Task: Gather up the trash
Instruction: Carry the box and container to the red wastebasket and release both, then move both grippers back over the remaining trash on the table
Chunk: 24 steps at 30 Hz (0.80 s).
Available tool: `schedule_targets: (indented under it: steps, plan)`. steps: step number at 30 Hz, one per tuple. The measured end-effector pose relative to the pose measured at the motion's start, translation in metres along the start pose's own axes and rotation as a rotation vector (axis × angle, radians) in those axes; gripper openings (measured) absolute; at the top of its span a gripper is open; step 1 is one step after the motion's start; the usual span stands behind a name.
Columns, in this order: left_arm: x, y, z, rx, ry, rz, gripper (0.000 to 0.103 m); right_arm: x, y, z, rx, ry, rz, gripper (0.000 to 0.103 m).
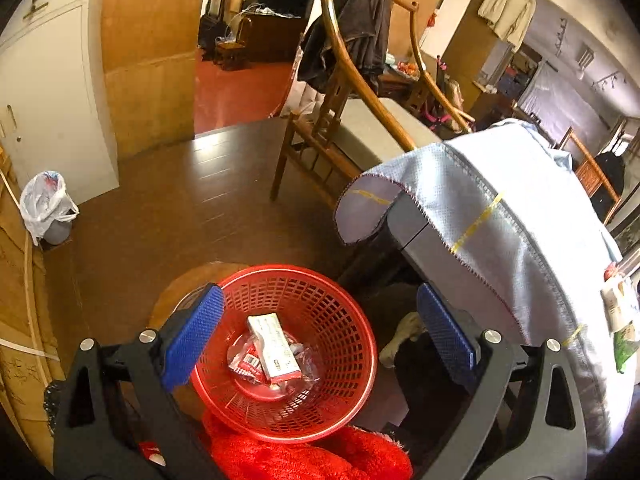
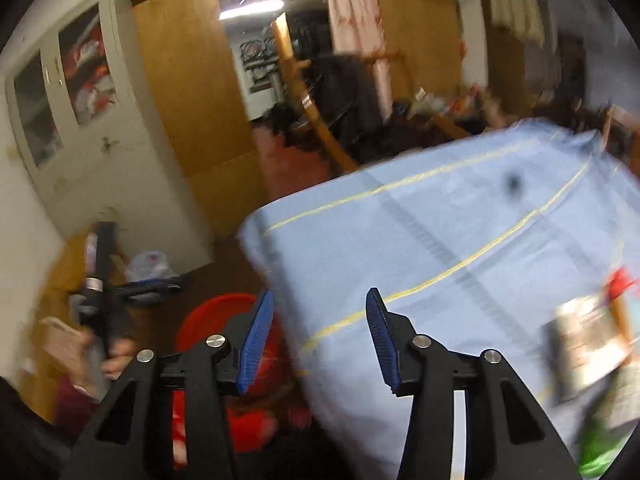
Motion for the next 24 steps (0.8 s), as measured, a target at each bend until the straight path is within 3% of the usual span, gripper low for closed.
schedule_targets:
  steps: [5, 15, 24]
  plan:
    - [-0.001, 0.002, 0.0, 0.01, -0.021, -0.006, 0.094, 0.013, -0.026, -0.074, -0.123, 0.133, -0.052, 0.048]
    - [-0.001, 0.014, -0.032, 0.013, 0.051, 0.026, 0.094, -0.035, -0.04, -0.17, -0.227, 0.33, -0.014, 0.048]
    - [0.008, 0.018, -0.124, -0.072, 0.223, 0.038, 0.094, -0.065, -0.067, -0.236, -0.339, 0.418, -0.059, 0.063]
Point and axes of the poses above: each gripper's, at about its wrist camera, not at the fingertips, and y roughly the way its jaws point, z to its left, x to its top, the point moved 9 cm from there along y, roughly the way its jaws point, and after that the axes turned 12 degrees about -x, right-handed, at the moved point
